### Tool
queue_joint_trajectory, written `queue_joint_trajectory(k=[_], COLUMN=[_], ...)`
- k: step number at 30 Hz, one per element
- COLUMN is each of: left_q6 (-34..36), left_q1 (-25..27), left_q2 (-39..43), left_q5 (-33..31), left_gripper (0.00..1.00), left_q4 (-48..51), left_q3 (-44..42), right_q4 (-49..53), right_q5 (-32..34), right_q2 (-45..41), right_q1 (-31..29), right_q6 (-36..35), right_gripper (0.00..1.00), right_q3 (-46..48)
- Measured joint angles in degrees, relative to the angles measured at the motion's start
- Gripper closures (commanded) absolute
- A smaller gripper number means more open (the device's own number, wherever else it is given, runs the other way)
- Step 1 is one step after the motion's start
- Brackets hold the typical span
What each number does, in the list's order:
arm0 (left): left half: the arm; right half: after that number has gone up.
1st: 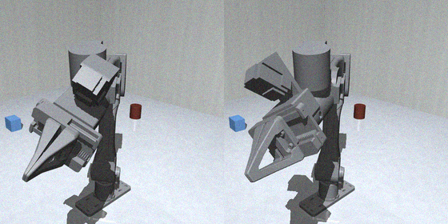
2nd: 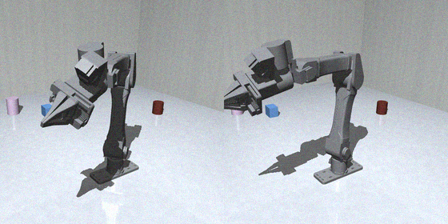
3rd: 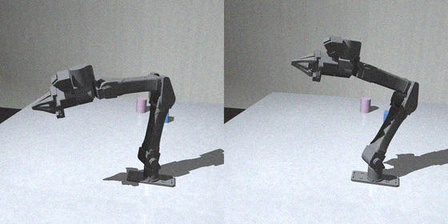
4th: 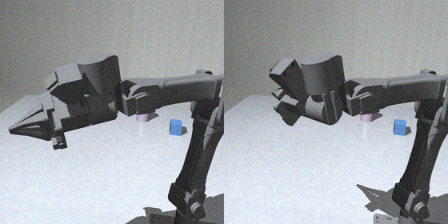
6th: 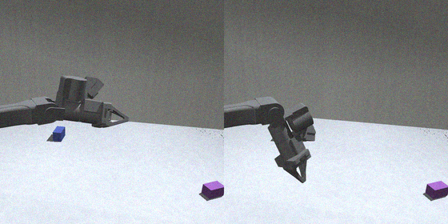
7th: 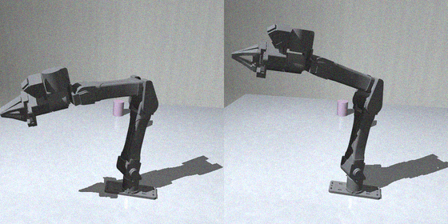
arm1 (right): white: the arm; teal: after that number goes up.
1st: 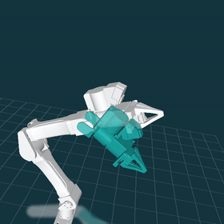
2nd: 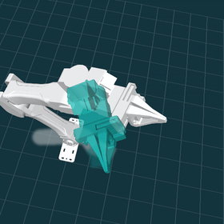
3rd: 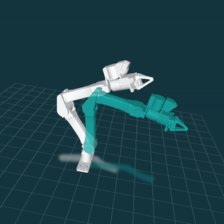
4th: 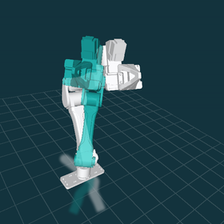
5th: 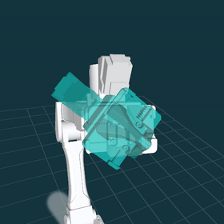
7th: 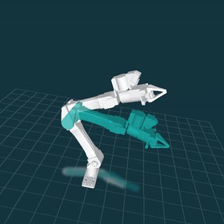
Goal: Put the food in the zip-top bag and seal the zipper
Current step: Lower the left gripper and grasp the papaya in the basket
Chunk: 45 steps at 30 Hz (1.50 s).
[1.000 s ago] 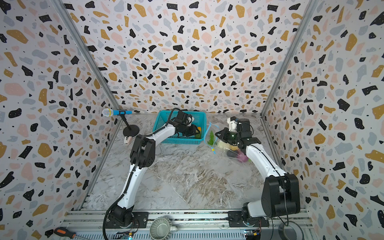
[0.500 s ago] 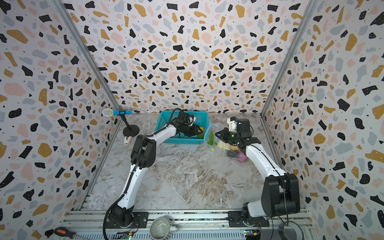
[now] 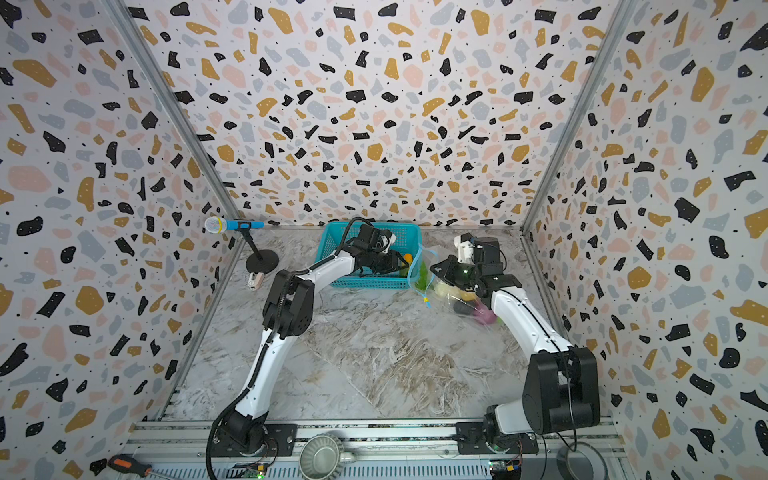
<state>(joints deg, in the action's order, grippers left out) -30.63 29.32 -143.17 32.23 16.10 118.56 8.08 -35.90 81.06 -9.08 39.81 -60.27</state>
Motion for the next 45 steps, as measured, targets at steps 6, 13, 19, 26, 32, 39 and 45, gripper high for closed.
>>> queue_joint_trajectory(k=[6, 13, 19, 26, 32, 39, 45], left_q6=[0.3, 0.6, 0.7, 1.7, 3.0, 6.0, 11.0], left_q1=[-0.1, -0.9, -2.3, -4.6, -5.0, -4.1, -2.4], left_q2=[0.0, 0.0, 0.0, 1.0, 2.3, 6.0, 3.9], left_q5=[-0.6, -0.7, -0.8, -2.3, -4.1, -8.1, -15.2], left_gripper=[0.64, 0.68, 0.68, 0.67, 0.56, 0.41, 0.36], left_q4=[0.0, 0.0, -0.3, 1.0, 2.5, 5.8, 14.1], left_q3=[-0.2, -0.1, -0.2, -1.4, -2.1, -1.4, 10.6], right_q4=[0.0, 0.0, 0.0, 0.0, 0.0, 0.0, 0.0], right_q5=[0.1, 0.2, 0.2, 0.2, 0.2, 0.1, 0.1], right_q2=[0.0, 0.0, 0.0, 0.0, 0.2, 0.2, 0.2], right_q1=[0.0, 0.0, 0.0, 0.0, 0.0, 0.0, 0.0], right_q6=[0.0, 0.0, 0.0, 0.0, 0.0, 0.0, 0.0], right_gripper=[1.0, 1.0, 1.0, 1.0, 1.0, 1.0, 1.0], right_q3=[0.0, 0.0, 0.0, 0.0, 0.0, 0.0, 0.0])
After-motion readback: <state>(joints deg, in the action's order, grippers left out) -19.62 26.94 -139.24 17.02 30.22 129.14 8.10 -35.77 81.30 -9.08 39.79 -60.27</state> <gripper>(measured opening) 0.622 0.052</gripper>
